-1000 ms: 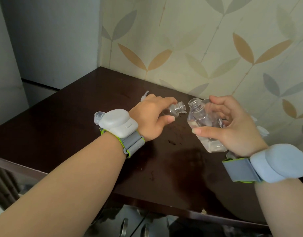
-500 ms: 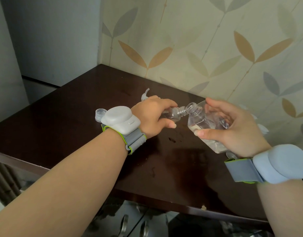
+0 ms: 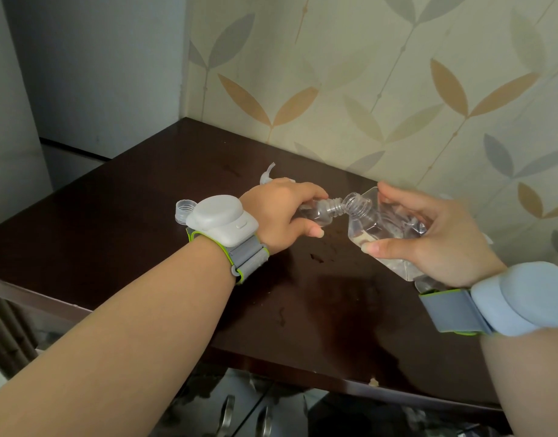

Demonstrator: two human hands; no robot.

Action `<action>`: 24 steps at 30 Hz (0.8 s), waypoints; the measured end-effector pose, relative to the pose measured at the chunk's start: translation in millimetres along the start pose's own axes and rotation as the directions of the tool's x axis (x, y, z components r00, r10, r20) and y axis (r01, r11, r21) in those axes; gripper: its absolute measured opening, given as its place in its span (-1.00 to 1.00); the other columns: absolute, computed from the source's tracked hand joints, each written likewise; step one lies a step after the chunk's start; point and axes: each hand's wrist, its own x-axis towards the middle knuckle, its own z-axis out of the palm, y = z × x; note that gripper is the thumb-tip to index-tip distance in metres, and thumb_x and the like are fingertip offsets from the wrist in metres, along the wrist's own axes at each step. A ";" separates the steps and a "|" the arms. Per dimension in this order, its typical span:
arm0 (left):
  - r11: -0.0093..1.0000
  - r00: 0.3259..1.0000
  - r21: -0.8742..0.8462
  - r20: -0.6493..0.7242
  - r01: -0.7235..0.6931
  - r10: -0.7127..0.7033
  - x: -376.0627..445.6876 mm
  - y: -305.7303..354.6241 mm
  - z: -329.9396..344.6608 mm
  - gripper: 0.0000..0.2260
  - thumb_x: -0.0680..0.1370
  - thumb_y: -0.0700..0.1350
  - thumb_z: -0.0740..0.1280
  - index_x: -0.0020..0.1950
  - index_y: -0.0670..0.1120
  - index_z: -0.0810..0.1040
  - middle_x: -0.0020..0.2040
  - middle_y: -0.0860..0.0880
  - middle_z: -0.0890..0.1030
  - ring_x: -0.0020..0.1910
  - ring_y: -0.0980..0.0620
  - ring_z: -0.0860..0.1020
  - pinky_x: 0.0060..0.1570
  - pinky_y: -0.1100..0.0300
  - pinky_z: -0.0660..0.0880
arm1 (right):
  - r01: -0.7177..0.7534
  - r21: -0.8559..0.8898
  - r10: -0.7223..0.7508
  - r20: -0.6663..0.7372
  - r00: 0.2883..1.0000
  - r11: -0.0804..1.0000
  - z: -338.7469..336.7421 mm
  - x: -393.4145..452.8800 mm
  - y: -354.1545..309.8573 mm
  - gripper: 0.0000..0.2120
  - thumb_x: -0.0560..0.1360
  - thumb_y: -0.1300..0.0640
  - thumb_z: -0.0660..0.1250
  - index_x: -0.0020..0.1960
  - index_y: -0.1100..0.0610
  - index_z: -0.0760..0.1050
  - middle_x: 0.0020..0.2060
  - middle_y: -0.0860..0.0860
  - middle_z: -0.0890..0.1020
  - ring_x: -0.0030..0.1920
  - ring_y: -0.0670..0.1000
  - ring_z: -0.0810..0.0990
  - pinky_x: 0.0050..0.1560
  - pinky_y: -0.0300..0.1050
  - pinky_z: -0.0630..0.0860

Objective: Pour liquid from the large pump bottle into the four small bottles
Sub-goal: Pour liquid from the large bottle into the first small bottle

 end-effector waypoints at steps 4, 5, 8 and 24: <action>1.000 1.000 0.003 -0.002 0.000 0.000 -0.1 0.1 2.1 -0.58 0.44 0.01 0.37 0.28 0.02 0.44 -0.10 0.13 0.39 0.14 0.05 0.40 -0.02 0.30 0.20 | -0.009 -0.021 0.009 0.009 1.000 1.000 -2.1 0.1 -2.9 -0.23 0.14 0.25 0.56 0.26 -0.07 0.37 -0.08 -0.34 0.48 0.01 -0.19 0.50 -0.06 -0.61 0.31; 1.000 1.000 0.005 -0.003 0.002 -0.002 -0.2 -0.3 2.2 -0.58 0.44 0.01 0.37 0.28 0.03 0.44 -0.10 0.13 0.39 0.13 0.05 0.40 -0.02 0.28 0.22 | -0.009 -0.032 0.009 0.013 1.000 0.999 -2.5 0.3 -3.6 -0.24 0.14 0.26 0.56 0.27 -0.03 0.39 -0.08 -0.33 0.48 0.00 -0.19 0.50 -0.07 -0.66 0.28; 1.000 1.000 0.009 -0.008 0.002 -0.002 0.0 -1.3 2.4 -0.59 0.44 0.01 0.37 0.27 0.04 0.44 -0.10 0.13 0.40 0.11 0.07 0.40 -0.04 0.27 0.22 | -0.012 -0.052 0.013 0.022 1.000 0.999 -3.7 1.1 -5.9 -0.26 0.15 0.27 0.56 0.29 0.05 0.41 -0.07 -0.29 0.48 0.00 -0.19 0.49 -0.10 -0.70 0.25; 1.000 1.000 0.010 -0.006 0.008 -0.008 0.0 -1.0 2.8 -0.60 0.44 0.01 0.37 0.27 0.05 0.44 -0.13 0.16 0.37 0.13 0.06 0.39 -0.02 0.27 0.22 | -0.024 -0.097 0.030 0.064 0.997 0.995 -9.5 4.9 -11.0 -0.26 0.17 0.26 0.56 0.30 0.03 0.40 -0.01 -0.22 0.50 0.06 -0.19 0.46 -0.12 -0.73 0.21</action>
